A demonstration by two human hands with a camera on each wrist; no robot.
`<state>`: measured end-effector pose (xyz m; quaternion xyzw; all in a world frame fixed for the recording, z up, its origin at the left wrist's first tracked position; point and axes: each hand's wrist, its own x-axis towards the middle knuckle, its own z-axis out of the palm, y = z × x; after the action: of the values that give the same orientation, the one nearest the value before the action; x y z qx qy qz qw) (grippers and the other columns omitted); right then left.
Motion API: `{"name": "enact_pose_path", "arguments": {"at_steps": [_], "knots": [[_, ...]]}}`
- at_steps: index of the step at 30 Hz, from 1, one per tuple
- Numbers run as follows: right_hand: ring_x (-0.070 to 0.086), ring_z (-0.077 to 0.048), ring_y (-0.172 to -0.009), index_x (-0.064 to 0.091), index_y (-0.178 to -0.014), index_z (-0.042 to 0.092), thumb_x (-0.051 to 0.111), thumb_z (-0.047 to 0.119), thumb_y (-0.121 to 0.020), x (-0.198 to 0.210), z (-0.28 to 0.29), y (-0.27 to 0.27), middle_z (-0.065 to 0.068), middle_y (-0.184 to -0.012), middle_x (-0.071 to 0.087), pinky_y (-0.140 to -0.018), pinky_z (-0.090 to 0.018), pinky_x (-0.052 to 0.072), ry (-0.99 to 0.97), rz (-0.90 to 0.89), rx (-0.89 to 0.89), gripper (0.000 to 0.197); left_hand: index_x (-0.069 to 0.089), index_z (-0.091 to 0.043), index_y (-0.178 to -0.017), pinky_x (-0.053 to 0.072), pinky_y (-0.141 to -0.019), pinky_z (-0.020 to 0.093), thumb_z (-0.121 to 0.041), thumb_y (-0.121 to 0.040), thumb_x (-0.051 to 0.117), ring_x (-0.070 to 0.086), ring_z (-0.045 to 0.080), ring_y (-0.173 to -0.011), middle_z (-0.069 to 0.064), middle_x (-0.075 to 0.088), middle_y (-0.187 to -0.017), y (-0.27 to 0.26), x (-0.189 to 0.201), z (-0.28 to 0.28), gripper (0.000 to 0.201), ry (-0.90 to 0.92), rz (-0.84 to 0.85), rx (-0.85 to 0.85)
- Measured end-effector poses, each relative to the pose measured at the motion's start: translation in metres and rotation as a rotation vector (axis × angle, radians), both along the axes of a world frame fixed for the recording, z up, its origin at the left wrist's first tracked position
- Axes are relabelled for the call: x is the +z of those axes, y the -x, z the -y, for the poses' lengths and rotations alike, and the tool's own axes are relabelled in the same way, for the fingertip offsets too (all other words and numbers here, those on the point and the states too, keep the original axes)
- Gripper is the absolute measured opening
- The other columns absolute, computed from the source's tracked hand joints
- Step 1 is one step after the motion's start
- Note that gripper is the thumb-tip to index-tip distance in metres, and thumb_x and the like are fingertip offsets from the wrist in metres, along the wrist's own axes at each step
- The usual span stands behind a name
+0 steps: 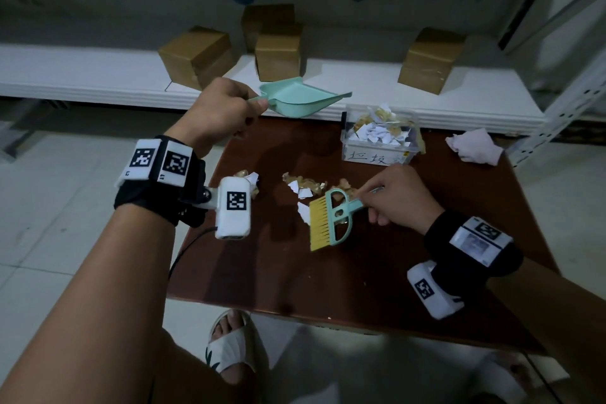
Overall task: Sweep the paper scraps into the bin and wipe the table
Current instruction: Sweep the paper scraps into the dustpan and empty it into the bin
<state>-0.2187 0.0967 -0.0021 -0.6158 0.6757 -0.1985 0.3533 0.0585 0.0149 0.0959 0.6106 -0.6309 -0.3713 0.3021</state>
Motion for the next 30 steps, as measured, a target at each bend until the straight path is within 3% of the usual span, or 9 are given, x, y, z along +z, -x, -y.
{"name": "enact_pose_path", "arguments": {"at_steps": [6,10,14,18,24,27,30], "knots": [[0.061,-0.013,-0.039,0.08,-0.078,0.015,0.064,0.004,-0.089,0.01,0.0,0.034,-0.005,-0.051,0.069,-0.045,-0.018,0.048,0.05,-0.066,-0.027,0.023,0.07,0.003,-0.104,0.046,-0.053,0.023,-0.021,-0.1,0.065,0.051,0.015,-0.063,0.009,0.057,-0.076,0.019,-0.006,0.003,0.025,-0.023,0.021,-0.03],[0.056,-0.007,-0.036,0.081,-0.075,0.016,0.066,0.004,-0.089,0.014,0.0,0.044,-0.006,-0.049,0.067,-0.045,-0.011,0.041,0.183,0.017,-0.04,0.023,0.07,0.004,-0.106,0.048,-0.055,0.024,-0.019,-0.1,0.064,0.053,0.016,-0.063,0.01,0.058,-0.077,0.027,-0.009,0.005,0.024,-0.038,0.013,-0.028],[0.052,-0.013,-0.036,0.081,-0.075,0.011,0.063,-0.001,-0.089,0.017,0.003,0.041,-0.013,-0.05,0.065,-0.042,-0.02,0.042,0.225,0.202,-0.087,0.025,0.069,0.006,-0.106,0.049,-0.055,0.025,-0.017,-0.1,0.064,0.053,0.017,-0.063,0.011,0.058,-0.075,0.035,-0.011,0.009,0.024,-0.026,0.01,-0.022],[0.051,-0.017,-0.037,0.079,-0.076,0.004,0.063,-0.001,-0.09,0.015,0.014,0.027,-0.015,-0.051,0.064,-0.042,-0.02,0.042,0.257,0.338,-0.143,0.022,0.068,0.009,-0.105,0.047,-0.046,0.018,-0.016,-0.101,0.064,0.052,0.019,-0.059,0.013,0.056,-0.074,0.045,-0.012,0.011,0.026,-0.019,0.015,-0.03],[0.068,-0.02,-0.055,0.072,-0.113,-0.001,0.059,0.012,-0.105,-0.012,0.033,-0.008,-0.017,-0.071,0.075,-0.055,-0.027,0.058,0.142,0.571,-0.143,0.02,0.067,0.012,-0.107,0.047,-0.049,0.02,-0.018,-0.1,0.065,0.053,0.019,-0.058,0.019,0.059,-0.079,0.051,-0.013,0.016,0.032,-0.012,0.014,-0.037],[0.069,-0.018,-0.055,0.074,-0.111,0.001,0.06,0.011,-0.104,-0.027,0.032,-0.021,-0.017,-0.072,0.076,-0.063,-0.034,0.059,0.055,0.534,-0.104,0.019,0.067,0.012,-0.107,0.048,-0.054,0.024,-0.019,-0.1,0.065,0.055,0.02,-0.06,0.021,0.06,-0.081,0.05,-0.013,0.018,0.032,-0.013,0.02,-0.048],[0.067,-0.016,-0.048,0.077,-0.105,0.001,0.064,0.01,-0.101,-0.032,0.03,-0.024,-0.015,-0.064,0.074,-0.053,-0.032,0.058,0.106,0.409,-0.067,0.017,0.068,0.012,-0.106,0.048,-0.05,0.019,-0.019,-0.101,0.064,0.056,0.02,-0.061,0.022,0.062,-0.083,0.049,-0.011,0.017,0.031,-0.01,0.028,-0.052]]}}
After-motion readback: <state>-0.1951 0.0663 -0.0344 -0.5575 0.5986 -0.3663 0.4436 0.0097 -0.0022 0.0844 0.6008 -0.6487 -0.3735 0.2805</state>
